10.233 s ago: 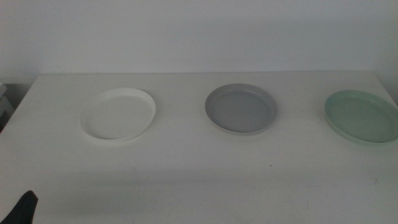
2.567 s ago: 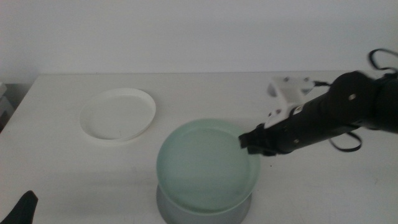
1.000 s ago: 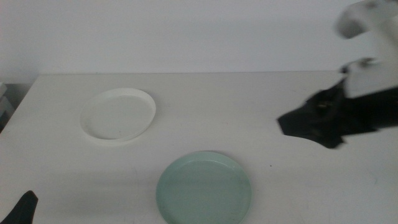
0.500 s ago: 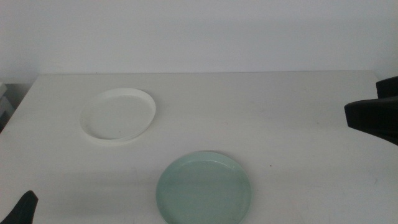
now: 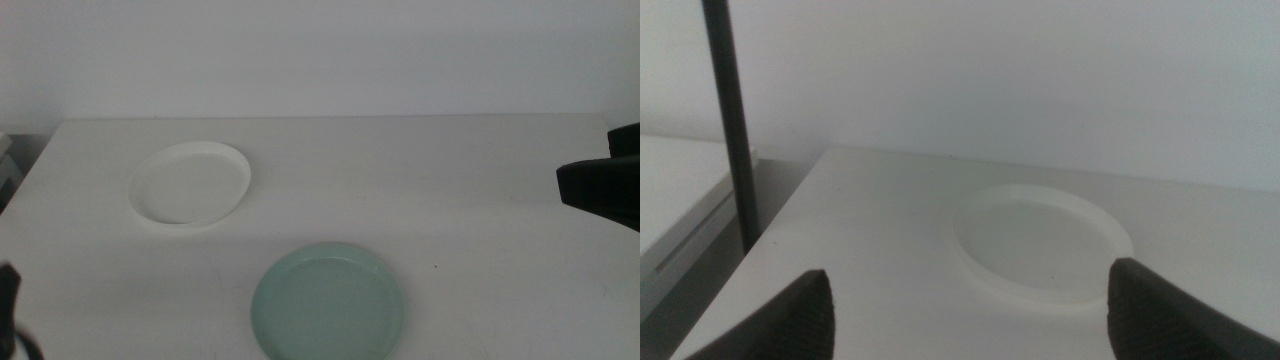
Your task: Stack the three bowls on top of each other.
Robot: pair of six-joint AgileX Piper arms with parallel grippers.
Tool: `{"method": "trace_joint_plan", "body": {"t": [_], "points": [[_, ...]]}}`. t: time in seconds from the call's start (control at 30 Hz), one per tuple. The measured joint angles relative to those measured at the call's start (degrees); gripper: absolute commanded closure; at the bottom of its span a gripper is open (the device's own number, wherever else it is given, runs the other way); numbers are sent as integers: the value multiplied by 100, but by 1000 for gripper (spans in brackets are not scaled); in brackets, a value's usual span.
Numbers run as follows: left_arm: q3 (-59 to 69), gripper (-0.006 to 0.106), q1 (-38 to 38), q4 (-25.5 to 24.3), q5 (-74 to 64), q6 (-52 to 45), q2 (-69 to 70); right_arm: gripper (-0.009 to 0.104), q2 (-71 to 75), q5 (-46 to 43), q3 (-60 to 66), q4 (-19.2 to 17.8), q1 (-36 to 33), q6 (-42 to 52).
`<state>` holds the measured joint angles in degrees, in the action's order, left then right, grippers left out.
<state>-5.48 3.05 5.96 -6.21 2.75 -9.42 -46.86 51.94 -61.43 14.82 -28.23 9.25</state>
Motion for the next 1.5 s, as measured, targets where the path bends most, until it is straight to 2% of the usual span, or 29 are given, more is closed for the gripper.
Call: {"method": "trace_joint_plan", "body": {"t": [0.13,0.53,0.83,1.2,1.5], "points": [[-1195,-4,83,145,-430,66,-1505,45,0,0,0,0,0,-4],[-5171,-4,83,144,-3159,2,-5416,45,0,0,0,0,0,-4],[-7654,-4,83,140,-4461,-137,-7410,45,0,0,0,0,0,-4],[-8116,-4,146,199,-4033,-275,-8664,45,0,0,0,0,0,-4],[-8463,-4,283,625,-4213,-957,-9923,45,0,0,0,0,0,-4]]}}
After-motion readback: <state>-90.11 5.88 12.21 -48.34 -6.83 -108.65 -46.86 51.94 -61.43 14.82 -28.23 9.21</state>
